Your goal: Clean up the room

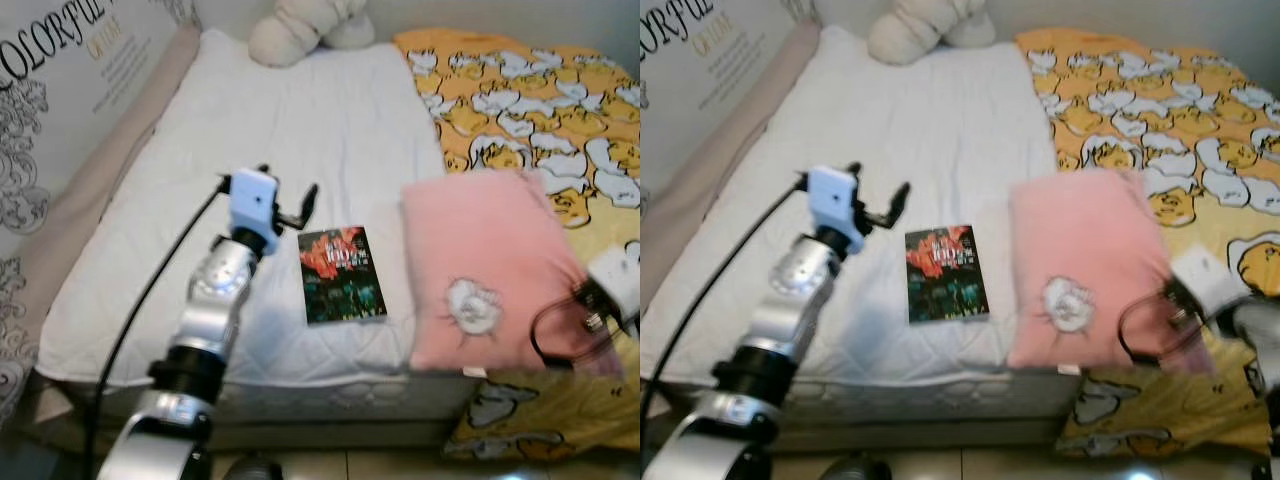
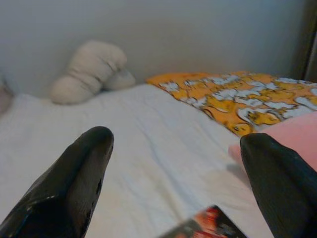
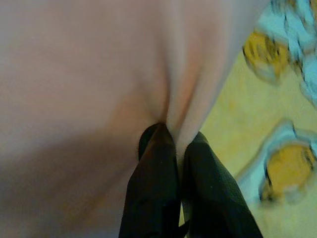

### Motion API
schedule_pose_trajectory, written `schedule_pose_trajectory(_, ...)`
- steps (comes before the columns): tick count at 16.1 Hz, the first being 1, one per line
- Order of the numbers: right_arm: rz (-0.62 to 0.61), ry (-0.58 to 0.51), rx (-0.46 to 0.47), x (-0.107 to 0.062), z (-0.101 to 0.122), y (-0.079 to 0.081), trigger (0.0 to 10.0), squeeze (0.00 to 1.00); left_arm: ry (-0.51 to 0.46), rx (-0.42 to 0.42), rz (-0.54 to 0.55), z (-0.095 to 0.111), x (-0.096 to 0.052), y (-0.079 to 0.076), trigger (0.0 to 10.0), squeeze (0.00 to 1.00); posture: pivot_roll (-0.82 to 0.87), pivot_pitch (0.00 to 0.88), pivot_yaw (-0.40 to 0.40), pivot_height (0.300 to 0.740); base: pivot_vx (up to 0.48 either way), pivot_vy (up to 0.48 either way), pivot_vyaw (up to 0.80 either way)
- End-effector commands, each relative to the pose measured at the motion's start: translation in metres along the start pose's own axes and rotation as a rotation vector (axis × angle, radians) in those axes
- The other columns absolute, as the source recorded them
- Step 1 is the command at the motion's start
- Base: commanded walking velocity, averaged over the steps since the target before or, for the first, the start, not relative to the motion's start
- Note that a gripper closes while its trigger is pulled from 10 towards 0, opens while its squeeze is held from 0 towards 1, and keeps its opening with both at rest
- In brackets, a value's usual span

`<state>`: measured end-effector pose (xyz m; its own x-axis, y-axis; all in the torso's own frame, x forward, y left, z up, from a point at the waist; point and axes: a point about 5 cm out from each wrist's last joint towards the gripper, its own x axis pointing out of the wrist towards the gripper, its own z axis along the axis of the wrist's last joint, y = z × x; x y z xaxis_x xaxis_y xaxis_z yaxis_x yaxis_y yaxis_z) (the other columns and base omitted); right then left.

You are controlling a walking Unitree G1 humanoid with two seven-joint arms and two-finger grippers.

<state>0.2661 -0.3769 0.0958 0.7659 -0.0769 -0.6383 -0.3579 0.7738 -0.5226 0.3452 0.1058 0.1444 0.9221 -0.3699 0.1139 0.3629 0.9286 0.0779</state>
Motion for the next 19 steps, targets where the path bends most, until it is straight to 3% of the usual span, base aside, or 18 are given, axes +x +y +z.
schedule_pose_trajectory(1,-0.061,0.022,-0.021,-0.002,-0.004,-0.006,0.0,0.0,0.028,-0.02,-0.017,-0.002,0.002,-0.003,10.0,0.0,0.01,0.0,0.005,0.74,0.0,0.0,0.0)
schedule_pose_trajectory(2,-0.146,0.049,-0.018,0.001,-0.007,-0.007,10.0,0.0,0.046,-0.043,-0.03,-0.004,0.003,-0.009,10.0,0.0,0.01,0.0,0.012,0.74,0.0,0.0,0.0)
schedule_pose_trajectory(3,-0.207,0.048,-0.001,0.002,-0.005,-0.01,10.0,0.0,0.056,-0.059,-0.04,-0.006,0.003,-0.013,10.0,0.0,0.01,0.0,0.013,0.74,0.0,0.0,0.0)
schedule_pose_trajectory(4,-0.219,0.029,0.011,0.003,-0.003,-0.011,10.0,0.44,0.054,-0.081,-0.044,-0.006,0.003,-0.015,10.0,0.0,0.02,0.0,0.016,0.74,0.0,0.0,0.0)
schedule_pose_trajectory(5,-0.219,0.003,0.024,0.003,0.002,-0.013,10.0,1.0,0.049,-0.107,-0.045,-0.005,0.003,-0.017,10.0,0.0,0.02,0.0,0.016,0.74,0.0,0.0,0.0)
schedule_pose_trajectory(8,-0.321,-0.059,0.039,0.0,0.014,-0.028,10.0,1.0,0.043,-0.064,-0.11,-0.001,0.002,-0.022,10.0,0.0,0.02,0.0,0.01,0.74,0.0,0.0,0.0)
schedule_pose_trajectory(9,-0.359,-0.087,0.139,-0.001,0.015,-0.032,10.0,1.0,0.045,-0.053,-0.119,-0.001,0.003,-0.021,10.0,0.0,0.02,0.0,0.007,0.74,0.0,0.0,0.0)
schedule_pose_trajectory(12,-0.295,-0.23,0.652,0.006,0.013,-0.02,10.0,1.0,0.049,-0.063,-0.124,0.0,0.003,-0.02,10.0,0.0,0.03,0.0,-0.001,0.74,0.0,0.0,0.0)
schedule_pose_trajectory(14,-0.276,-0.43,0.905,0.005,0.01,-0.011,10.0,1.0,0.062,-0.074,-0.118,-0.005,-0.006,-0.018,10.0,0.0,0.03,0.0,-0.006,0.74,0.0,0.0,0.0)
schedule_pose_trajectory(15,-0.356,-0.495,0.9,0.001,0.001,0.0,10.0,1.0,0.079,-0.127,-0.114,-0.012,-0.017,-0.018,10.0,1.0,0.03,0.0,-0.018,0.74,0.0,0.0,0.0)
schedule_pose_trajectory(17,-0.42,-0.456,0.855,0.0,-0.015,0.02,10.0,1.0,0.114,-0.232,-0.112,-0.021,-0.027,-0.021,10.0,1.0,0.03,0.0,-0.022,0.74,0.0,0.0,0.0)
schedule_pose_trajectory(18,-0.44,-0.424,0.86,-0.001,-0.026,0.033,10.0,1.0,0.145,-0.34,-0.095,-0.029,-0.031,-0.023,10.0,1.0,0.03,0.0,-0.021,0.74,0.0,0.0,0.0)
schedule_pose_trajectory(19,-0.508,-0.384,0.955,-0.004,-0.043,0.052,10.0,0.83,0.25,-0.551,-0.058,-0.053,-0.034,-0.028,10.0,1.0,0.01,0.0,-0.017,0.74,0.0,0.0,0.0)
